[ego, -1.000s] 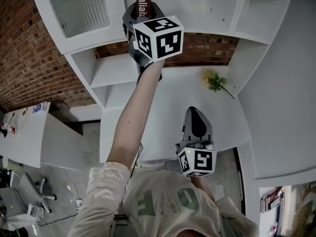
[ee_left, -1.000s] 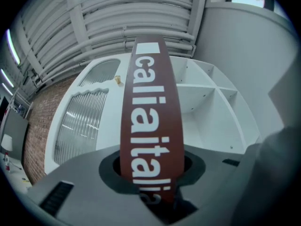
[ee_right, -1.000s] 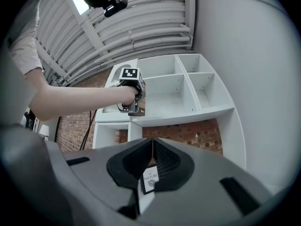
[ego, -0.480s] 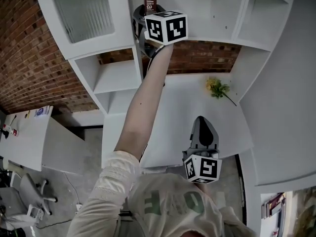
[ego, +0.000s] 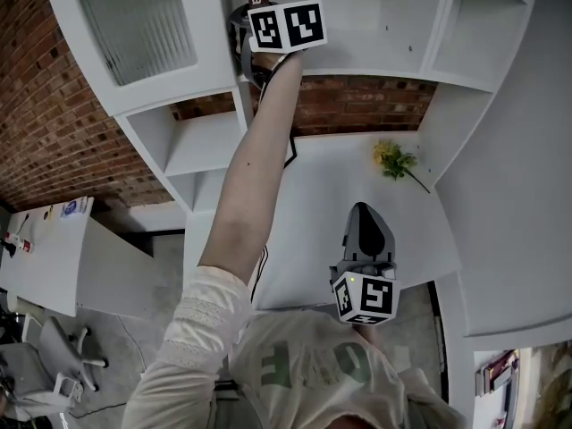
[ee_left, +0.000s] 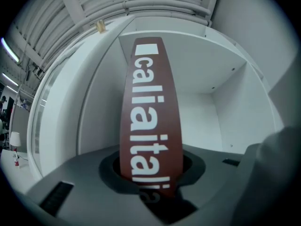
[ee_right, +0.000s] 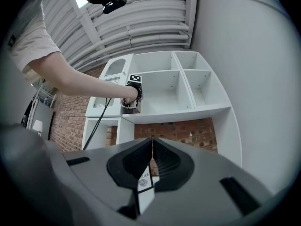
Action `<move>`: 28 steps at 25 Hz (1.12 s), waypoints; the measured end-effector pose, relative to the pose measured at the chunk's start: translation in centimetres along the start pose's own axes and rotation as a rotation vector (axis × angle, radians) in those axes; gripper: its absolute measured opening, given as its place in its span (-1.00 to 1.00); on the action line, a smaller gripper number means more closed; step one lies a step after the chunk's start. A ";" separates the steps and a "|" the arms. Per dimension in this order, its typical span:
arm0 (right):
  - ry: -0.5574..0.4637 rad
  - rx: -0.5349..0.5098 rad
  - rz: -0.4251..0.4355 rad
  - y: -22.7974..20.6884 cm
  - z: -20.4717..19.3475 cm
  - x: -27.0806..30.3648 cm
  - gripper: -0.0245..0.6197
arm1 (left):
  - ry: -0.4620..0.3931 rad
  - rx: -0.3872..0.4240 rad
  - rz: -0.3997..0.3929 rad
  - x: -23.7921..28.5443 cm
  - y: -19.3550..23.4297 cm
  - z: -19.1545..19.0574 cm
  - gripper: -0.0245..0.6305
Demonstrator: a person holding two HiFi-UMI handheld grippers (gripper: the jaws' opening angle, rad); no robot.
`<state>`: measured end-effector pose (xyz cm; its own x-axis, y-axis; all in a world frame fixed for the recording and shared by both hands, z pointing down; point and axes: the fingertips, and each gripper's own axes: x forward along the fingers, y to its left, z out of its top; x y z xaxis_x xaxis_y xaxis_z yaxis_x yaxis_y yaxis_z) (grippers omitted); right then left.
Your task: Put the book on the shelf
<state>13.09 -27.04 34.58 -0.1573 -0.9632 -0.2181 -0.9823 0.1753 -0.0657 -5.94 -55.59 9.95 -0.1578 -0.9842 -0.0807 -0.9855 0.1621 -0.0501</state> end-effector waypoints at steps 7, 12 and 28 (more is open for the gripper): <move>0.020 0.012 -0.018 -1.2 -1.0 1.1 -0.87 | 0.023 0.021 0.038 3.2 0.2 -0.6 -0.47; 0.033 0.010 -0.018 -1.6 -1.5 1.6 -0.87 | 0.021 0.029 0.051 5.0 0.1 -0.7 -0.47; 0.117 -0.004 -0.046 -2.9 -4.4 2.2 -0.87 | 0.020 0.035 0.055 8.6 0.1 -1.1 -0.47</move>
<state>15.12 -30.51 38.56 -0.1225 -0.9874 -0.1001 -0.9891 0.1297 -0.0690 -7.44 -64.12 10.38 -0.2131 -0.9749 -0.0641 -0.9726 0.2179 -0.0812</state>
